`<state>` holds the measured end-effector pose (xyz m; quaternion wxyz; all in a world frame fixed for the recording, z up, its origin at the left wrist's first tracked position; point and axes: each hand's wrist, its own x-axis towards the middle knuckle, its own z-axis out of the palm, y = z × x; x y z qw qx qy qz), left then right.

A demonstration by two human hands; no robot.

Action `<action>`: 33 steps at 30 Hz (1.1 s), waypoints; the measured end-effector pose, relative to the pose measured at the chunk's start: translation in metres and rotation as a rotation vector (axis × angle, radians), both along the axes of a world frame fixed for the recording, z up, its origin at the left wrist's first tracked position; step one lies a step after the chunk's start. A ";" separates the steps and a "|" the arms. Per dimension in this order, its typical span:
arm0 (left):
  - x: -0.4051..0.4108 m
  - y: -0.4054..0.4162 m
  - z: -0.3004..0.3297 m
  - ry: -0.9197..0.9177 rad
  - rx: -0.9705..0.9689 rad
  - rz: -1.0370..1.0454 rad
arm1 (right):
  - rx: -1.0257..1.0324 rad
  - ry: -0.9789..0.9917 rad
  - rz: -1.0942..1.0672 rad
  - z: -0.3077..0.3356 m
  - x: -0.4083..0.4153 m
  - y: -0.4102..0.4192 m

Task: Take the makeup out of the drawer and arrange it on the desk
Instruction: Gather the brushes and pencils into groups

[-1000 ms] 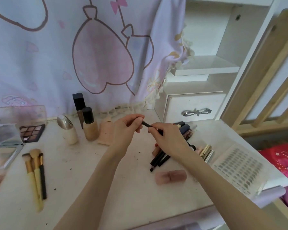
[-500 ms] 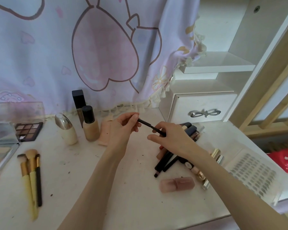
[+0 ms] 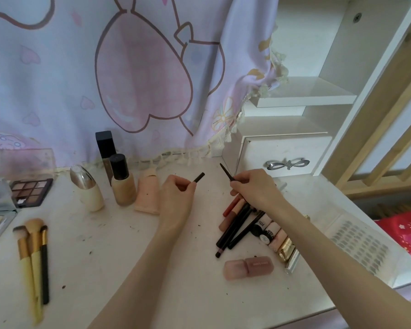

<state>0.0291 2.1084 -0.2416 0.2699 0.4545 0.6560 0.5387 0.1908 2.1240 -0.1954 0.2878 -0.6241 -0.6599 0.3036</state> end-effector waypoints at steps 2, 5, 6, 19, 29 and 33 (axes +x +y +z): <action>0.004 0.009 -0.002 0.166 -0.008 0.008 | 0.004 -0.032 -0.021 0.000 -0.010 0.011; 0.010 0.027 0.000 0.288 -0.019 -0.008 | 0.032 -0.109 -0.047 -0.003 -0.027 0.029; 0.013 0.033 0.001 0.312 -0.029 -0.015 | 0.039 -0.138 -0.056 -0.005 -0.030 0.036; 0.012 0.049 -0.012 0.455 -0.053 -0.204 | 0.207 -0.533 0.045 -0.025 -0.035 0.043; 0.012 0.048 -0.015 0.554 -0.015 -0.353 | 0.172 -0.704 0.407 -0.024 -0.015 0.024; 0.015 0.051 -0.016 0.587 -0.014 -0.385 | 0.176 -0.693 0.427 -0.025 -0.013 0.026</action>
